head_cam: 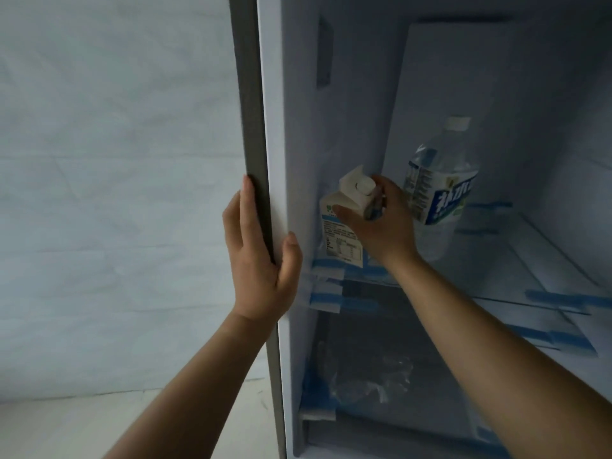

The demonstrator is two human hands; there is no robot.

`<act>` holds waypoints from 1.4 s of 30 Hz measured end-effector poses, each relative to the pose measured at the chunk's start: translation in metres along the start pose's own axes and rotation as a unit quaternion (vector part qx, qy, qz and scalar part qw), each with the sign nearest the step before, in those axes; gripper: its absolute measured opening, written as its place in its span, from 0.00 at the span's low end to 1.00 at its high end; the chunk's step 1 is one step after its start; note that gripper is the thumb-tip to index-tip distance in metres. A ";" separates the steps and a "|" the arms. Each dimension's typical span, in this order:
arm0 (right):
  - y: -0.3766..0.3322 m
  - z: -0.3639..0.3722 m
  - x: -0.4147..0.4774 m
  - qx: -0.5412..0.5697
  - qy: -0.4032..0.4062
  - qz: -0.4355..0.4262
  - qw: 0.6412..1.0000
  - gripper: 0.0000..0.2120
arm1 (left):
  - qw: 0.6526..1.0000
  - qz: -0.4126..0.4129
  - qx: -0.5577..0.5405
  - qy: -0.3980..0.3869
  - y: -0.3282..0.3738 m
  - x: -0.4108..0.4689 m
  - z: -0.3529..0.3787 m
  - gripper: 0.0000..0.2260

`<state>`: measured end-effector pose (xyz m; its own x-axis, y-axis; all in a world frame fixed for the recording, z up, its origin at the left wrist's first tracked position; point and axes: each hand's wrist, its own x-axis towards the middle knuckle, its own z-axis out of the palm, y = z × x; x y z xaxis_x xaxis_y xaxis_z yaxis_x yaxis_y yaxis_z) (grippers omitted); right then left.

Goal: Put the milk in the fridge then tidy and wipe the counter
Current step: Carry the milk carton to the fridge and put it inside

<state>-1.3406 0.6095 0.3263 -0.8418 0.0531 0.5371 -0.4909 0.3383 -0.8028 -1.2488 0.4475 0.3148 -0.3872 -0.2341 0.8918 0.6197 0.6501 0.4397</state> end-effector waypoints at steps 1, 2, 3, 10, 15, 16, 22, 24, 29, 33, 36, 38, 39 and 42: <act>0.003 0.002 0.002 0.005 0.002 0.004 1.000 0.34 | 1.000 0.007 0.005 0.009 -0.002 0.000 0.001 0.27; 0.006 0.004 0.003 0.012 0.002 0.007 1.000 0.34 | 1.000 0.015 0.008 0.017 -0.003 -0.001 0.002 0.27; 0.008 0.005 0.002 0.020 0.001 0.008 1.000 0.34 | 1.000 0.020 0.008 0.022 -0.004 -0.001 0.003 0.27; 0.037 -0.006 -0.011 0.010 -0.071 0.001 0.997 0.41 | 0.999 0.011 0.009 0.032 -0.004 -0.003 0.004 0.26; 0.038 -0.004 -0.009 0.025 -0.058 -0.022 0.998 0.37 | 0.998 0.022 0.028 0.042 -0.006 -0.003 0.006 0.26; 0.037 -0.003 -0.007 0.028 -0.055 -0.018 0.998 0.37 | 0.998 0.022 0.030 0.042 -0.006 -0.003 0.006 0.27; 0.040 0.005 0.003 0.000 -0.055 -0.019 0.998 0.40 | 0.998 0.015 0.032 0.045 0.000 -0.003 0.007 0.27; 0.044 0.006 0.001 -0.003 -0.048 -0.027 0.998 0.41 | 0.998 0.015 0.035 0.045 0.001 -0.003 0.008 0.27; 0.054 0.007 -0.007 -0.020 -0.022 -0.062 0.998 0.46 | 0.997 0.028 0.043 0.050 -0.004 -0.005 0.009 0.28; 0.060 0.006 -0.009 -0.022 -0.009 -0.072 0.997 0.46 | 0.997 0.029 0.039 0.054 -0.007 -0.006 0.010 0.28; 0.058 0.010 -0.002 -0.049 -0.011 -0.083 0.995 0.46 | 0.998 0.029 0.035 0.054 -0.009 -0.007 0.010 0.28; 0.056 0.012 0.004 -0.060 -0.022 -0.080 0.995 0.46 | 0.997 0.032 0.031 0.055 -0.010 -0.007 0.011 0.28; 0.056 0.013 0.005 -0.062 -0.025 -0.078 0.995 0.46 | 0.998 0.033 0.028 0.055 -0.011 -0.007 0.011 0.28; 0.056 0.010 0.001 -0.063 -0.025 -0.073 0.995 0.46 | 0.998 0.027 0.019 0.050 -0.011 -0.006 0.011 0.28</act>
<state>-1.3716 0.6189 0.2792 -0.7749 -0.0516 0.6300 -0.5799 0.4548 -0.6759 -1.2608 0.4497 0.3034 -0.2827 -0.2674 0.9212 0.6102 0.6909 0.3878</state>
